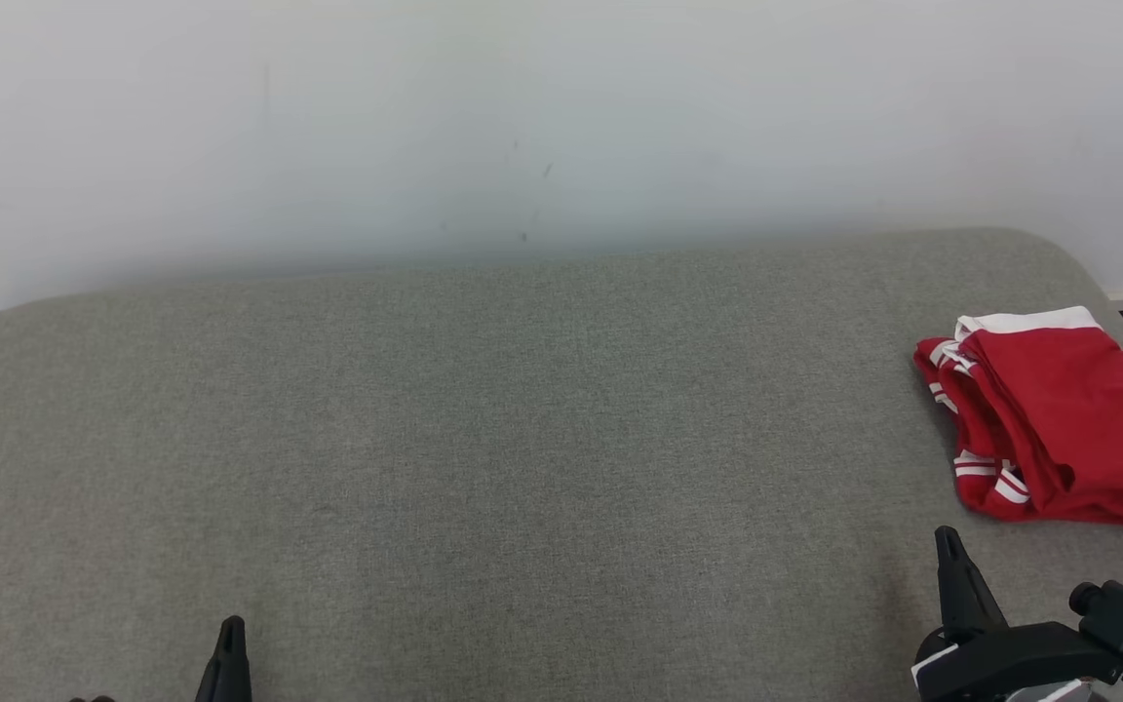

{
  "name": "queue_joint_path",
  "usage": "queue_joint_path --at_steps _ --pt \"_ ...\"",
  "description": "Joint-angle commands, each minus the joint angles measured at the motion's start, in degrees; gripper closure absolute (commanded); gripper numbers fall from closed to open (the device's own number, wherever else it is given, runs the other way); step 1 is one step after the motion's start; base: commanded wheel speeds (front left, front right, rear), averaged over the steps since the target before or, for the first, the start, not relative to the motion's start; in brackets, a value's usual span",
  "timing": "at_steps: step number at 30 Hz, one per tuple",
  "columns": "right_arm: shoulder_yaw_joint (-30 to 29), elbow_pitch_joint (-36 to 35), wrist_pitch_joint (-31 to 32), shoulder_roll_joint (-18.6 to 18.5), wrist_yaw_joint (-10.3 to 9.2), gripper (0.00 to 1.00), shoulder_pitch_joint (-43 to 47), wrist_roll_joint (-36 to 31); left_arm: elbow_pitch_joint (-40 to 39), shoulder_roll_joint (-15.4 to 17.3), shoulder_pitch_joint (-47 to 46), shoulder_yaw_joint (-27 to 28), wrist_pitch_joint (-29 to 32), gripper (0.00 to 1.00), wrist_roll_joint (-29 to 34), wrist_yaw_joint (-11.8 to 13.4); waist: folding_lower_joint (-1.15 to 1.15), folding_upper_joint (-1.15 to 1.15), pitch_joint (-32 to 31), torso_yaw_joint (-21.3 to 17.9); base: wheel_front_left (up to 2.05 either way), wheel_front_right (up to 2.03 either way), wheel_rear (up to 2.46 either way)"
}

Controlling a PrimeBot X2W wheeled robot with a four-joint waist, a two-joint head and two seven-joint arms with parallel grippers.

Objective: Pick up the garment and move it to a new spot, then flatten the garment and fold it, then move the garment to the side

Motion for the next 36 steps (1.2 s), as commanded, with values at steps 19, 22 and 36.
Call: queue_joint_path --at_steps 19,22,36 --pt "-2.07 -3.27 3.73 0.91 -0.05 1.0 -0.49 14.93 -0.71 0.35 -3.25 1.12 3.85 1.0 -15.13 -1.29 0.0 0.0 0.3 0.43 0.0 0.0 0.0" --pt "-2.33 -3.57 4.26 1.05 -0.06 1.0 -0.46 16.97 -0.69 0.36 -3.5 1.24 4.39 1.0 -17.03 -1.43 0.0 0.0 0.35 0.5 0.0 0.0 0.0" --pt "-3.4 -4.98 6.52 1.65 -0.07 1.0 -0.3 25.58 -0.62 0.4 -4.69 1.75 6.64 1.0 -25.75 -1.97 0.0 0.0 0.57 0.82 0.0 0.0 0.0"
